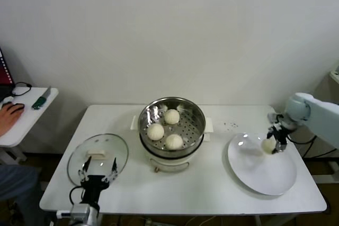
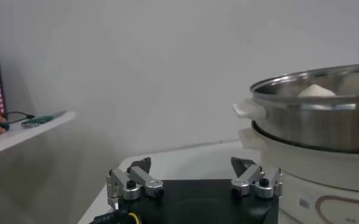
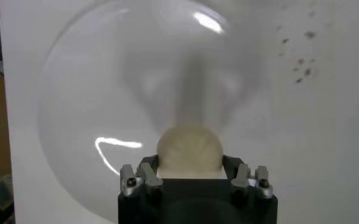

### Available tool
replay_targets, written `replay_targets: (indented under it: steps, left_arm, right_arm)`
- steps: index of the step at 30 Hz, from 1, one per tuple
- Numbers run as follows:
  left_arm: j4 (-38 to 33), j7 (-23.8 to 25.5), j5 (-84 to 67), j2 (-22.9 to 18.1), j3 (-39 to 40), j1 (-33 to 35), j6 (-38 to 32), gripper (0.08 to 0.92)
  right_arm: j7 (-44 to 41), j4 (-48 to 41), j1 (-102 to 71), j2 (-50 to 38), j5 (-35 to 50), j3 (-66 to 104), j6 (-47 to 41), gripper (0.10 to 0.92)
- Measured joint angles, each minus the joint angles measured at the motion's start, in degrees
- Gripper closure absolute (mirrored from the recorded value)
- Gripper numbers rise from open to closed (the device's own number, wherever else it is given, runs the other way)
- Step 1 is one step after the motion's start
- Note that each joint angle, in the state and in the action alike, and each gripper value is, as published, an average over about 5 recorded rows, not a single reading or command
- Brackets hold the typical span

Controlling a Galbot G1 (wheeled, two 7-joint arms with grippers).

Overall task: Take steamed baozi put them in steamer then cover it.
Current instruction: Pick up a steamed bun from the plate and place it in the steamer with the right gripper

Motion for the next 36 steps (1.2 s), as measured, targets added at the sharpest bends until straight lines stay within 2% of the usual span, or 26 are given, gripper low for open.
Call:
replay_targets:
  steps: [11,20,27,36]
  left_arm:
    - [-1.9,0.4,0.3,0.0,2.3,2.0,-1.4,0.177]
    - [-1.3,0.2,0.3,-0.2,4.4,2.0,-1.8,0.177]
    - [-1.2,0.1,0.0,0.5,5.1,1.5,-1.8,0.177]
    - [-1.1,0.1,-0.6,1.3,4.8,1.6,-2.2,0.177]
  right_arm:
    - [0.3,-2.7,16.2,14.1,18.0,-12.8,-2.5,0.330]
    - [1.5,-2.4,22.2,26.3,30.5,-18.5,-4.9,0.330]
    - [2.6,-1.1,22.6,32.5,35.2,-21.3,-6.3,0.330]
    - [3.5,-1.0,20.4,36.5,36.5,-24.2,-7.0,0.330]
